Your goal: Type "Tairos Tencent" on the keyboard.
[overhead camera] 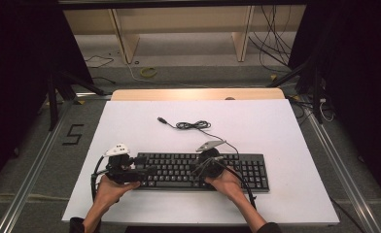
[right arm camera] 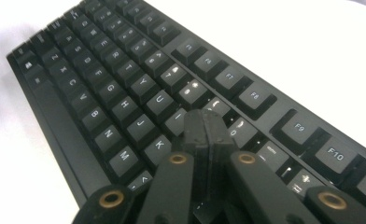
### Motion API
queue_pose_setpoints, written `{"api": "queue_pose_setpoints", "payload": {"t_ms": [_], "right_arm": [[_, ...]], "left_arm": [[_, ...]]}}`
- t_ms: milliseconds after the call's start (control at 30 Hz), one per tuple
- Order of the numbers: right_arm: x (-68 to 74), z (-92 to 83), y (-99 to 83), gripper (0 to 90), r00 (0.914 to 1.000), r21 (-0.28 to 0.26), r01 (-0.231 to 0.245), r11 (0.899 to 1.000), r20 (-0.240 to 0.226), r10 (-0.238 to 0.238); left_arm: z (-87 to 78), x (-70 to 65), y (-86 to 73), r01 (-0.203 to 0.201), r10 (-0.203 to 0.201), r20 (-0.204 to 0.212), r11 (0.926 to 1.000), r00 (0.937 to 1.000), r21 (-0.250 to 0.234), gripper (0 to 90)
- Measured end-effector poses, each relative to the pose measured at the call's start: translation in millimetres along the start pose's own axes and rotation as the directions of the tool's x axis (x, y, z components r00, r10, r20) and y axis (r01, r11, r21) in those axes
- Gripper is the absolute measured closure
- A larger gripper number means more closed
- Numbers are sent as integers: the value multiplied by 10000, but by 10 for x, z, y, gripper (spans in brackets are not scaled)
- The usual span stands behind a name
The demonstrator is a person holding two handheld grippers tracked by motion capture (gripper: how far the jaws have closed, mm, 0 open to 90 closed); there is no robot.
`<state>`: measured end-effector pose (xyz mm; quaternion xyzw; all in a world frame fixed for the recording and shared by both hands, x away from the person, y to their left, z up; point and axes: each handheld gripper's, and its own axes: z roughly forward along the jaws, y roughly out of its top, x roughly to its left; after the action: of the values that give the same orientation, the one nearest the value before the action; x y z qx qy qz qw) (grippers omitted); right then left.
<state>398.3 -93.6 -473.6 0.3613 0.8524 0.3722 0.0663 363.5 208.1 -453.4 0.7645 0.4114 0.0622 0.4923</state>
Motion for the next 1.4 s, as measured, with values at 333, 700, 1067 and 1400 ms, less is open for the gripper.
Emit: {"api": "queue_pose_setpoints", "payload": {"t_ms": [333, 700, 1067, 1400], "right_arm": [[-29, -170, 24, 828, 9989, -897, -334, 9954, -350, 304], [1, -266, 15, 601, 9965, -1191, -458, 9918, -752, 370], [55, -362, -6, 452, 9947, -1407, -552, 9885, -937, 422], [98, -382, -17, 411, 9949, -1504, -483, 9874, -952, 342]], "left_arm": [[5, 26, -7, -142, 147, -224, 9996, 9996, 244, 359], [32, 28, -4, -343, 365, -362, 9975, 9987, 615, 371], [46, 22, 7, -539, 589, -498, 9939, 9970, 962, 453], [68, 4, 22, -905, 987, -518, 9857, 9938, 1423, 603]]}}
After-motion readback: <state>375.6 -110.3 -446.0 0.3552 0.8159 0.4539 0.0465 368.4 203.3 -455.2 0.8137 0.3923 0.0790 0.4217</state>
